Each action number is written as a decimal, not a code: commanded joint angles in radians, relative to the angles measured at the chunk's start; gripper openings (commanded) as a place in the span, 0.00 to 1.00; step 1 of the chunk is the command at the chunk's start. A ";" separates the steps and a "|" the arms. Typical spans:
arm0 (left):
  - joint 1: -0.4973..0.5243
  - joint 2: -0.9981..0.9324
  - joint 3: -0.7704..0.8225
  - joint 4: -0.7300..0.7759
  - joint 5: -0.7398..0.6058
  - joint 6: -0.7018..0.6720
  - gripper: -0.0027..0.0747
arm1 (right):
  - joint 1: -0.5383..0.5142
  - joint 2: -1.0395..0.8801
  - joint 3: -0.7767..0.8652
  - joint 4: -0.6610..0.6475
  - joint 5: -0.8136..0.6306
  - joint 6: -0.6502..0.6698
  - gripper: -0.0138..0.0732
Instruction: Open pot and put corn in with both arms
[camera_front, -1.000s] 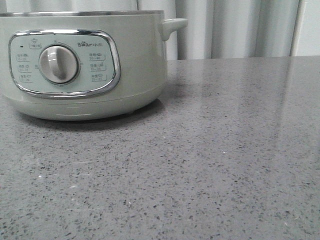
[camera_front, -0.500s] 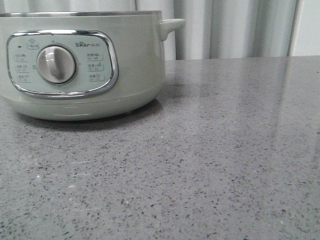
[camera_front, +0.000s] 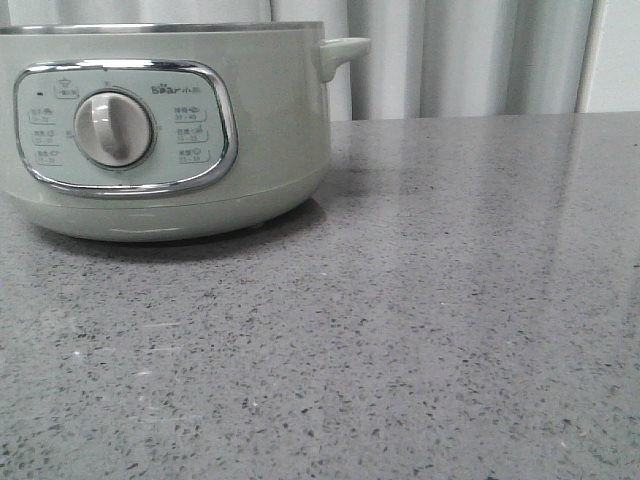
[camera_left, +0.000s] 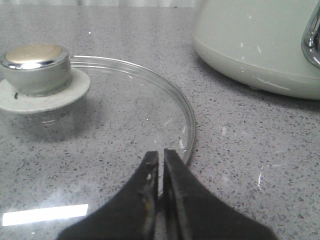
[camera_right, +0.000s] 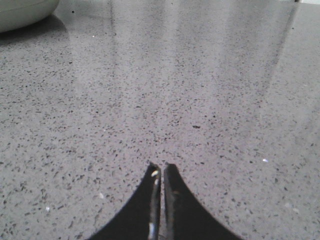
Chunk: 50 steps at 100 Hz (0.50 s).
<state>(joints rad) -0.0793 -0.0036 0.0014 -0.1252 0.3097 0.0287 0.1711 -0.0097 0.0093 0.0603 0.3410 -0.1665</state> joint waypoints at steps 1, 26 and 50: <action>-0.008 -0.033 0.025 -0.003 -0.055 -0.011 0.01 | -0.007 -0.012 0.022 -0.014 -0.002 -0.009 0.10; -0.008 -0.033 0.025 -0.003 -0.055 -0.011 0.01 | -0.007 -0.018 0.029 -0.014 -0.050 -0.009 0.10; -0.008 -0.033 0.025 -0.003 -0.055 -0.011 0.01 | -0.007 -0.018 0.029 -0.014 -0.050 -0.009 0.10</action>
<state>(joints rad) -0.0793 -0.0036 0.0014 -0.1252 0.3097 0.0287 0.1711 -0.0097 0.0093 0.0595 0.3362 -0.1665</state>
